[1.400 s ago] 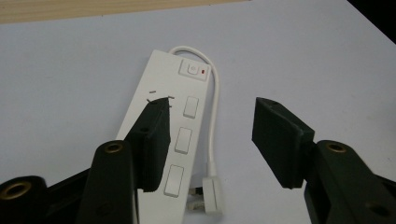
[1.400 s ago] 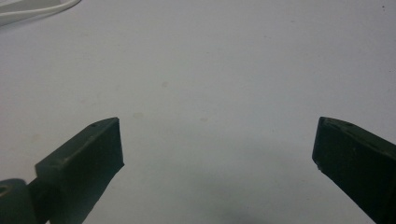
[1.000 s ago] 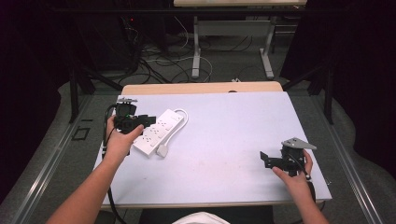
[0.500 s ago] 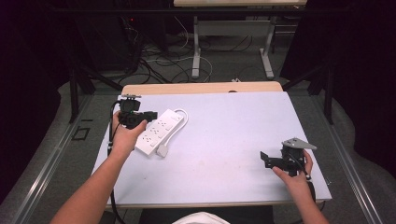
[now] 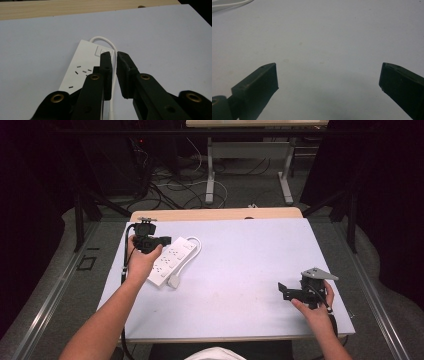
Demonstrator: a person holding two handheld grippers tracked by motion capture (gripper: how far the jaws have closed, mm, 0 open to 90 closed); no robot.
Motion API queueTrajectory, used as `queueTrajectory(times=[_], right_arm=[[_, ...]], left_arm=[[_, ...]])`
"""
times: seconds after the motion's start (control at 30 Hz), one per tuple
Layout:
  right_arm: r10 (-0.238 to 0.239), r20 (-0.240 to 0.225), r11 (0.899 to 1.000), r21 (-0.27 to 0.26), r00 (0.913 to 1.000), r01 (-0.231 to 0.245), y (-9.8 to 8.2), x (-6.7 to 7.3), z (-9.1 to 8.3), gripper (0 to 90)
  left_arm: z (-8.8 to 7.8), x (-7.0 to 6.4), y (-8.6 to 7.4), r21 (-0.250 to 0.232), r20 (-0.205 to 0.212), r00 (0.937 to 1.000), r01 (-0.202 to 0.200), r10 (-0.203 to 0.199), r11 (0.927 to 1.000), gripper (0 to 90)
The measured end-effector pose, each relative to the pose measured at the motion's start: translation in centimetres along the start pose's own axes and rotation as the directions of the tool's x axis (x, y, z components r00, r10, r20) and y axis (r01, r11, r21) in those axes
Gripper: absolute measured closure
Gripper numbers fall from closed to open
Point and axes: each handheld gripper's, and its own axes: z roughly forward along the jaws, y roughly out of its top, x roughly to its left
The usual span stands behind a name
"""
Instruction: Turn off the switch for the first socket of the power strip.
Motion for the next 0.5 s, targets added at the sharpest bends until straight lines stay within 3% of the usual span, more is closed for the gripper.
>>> queueTrajectory(times=[0.5], right_arm=[[-0.003,-0.002,1.000,-0.004,1.0000,0.003,0.0,-0.1,0.1,2.5]], left_arm=[[2.5,-1.2,0.9,0.027,-0.012,0.9996,-0.026,0.026,0.9993,89.3]])
